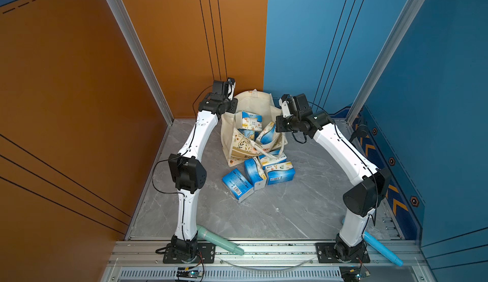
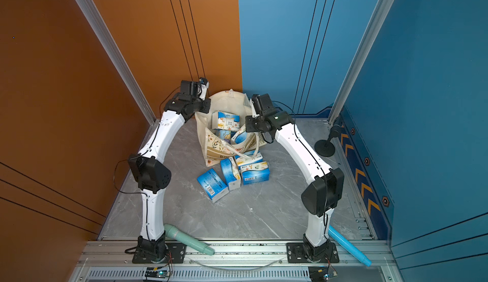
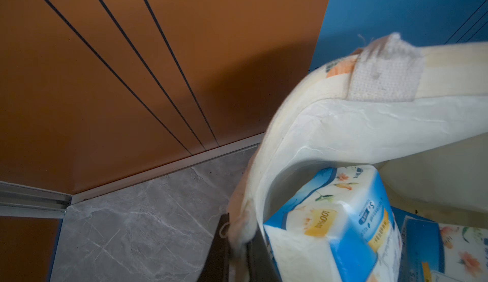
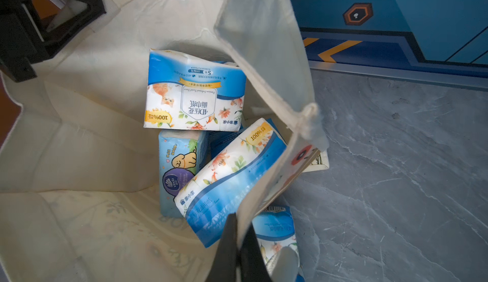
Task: Put tissues into the canvas bag
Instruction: Adjust the canvas bag at the center of the board.
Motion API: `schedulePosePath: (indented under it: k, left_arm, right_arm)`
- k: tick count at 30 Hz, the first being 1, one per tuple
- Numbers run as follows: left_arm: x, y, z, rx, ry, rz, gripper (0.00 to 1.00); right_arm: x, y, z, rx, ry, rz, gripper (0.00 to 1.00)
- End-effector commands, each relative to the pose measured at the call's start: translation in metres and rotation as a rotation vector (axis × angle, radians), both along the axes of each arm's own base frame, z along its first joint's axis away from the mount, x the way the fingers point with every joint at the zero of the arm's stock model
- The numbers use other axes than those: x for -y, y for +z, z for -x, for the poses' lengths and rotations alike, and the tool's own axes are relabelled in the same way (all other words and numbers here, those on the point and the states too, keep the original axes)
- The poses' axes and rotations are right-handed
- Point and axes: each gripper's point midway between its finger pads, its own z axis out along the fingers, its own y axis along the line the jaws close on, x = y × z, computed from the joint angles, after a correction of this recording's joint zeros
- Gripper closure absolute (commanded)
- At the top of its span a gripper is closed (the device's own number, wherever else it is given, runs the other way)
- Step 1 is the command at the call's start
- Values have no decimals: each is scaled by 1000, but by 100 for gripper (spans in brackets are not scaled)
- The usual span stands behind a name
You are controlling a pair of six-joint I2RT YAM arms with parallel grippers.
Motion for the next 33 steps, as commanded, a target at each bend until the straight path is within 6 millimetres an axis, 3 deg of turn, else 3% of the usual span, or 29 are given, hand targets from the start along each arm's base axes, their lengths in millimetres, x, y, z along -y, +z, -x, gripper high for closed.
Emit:
schedulePosePath:
  k: [1,5,11,17,23,25,30,33]
  left_arm:
    - [-9,18,-6,59,2,23,100]
    - [3,12,-2,67,-59,68,100]
    - [11,12,0,52,-107,127,100]
    - [13,35,-1,86,-83,185,96]
    - [17,63,1,128,-69,234,79]
    - [15,77,5,153,-50,232,77]
    - [7,107,25,196,12,192,62]
    - [-7,109,42,154,84,152,61]
  right_arm:
    - [14,39,-7,100,-29,-26,100]
    - [22,-7,-12,-16,-53,-8,100]
    - [28,-16,8,-21,-65,18,100]
    - [12,-50,22,-108,-17,4,100]
    - [-27,-39,39,-77,44,-120,100]
    - [-37,-33,44,-60,59,-164,100]
    - [-43,-23,48,-35,62,-228,100]
    - [-49,-11,50,-13,75,-285,100]
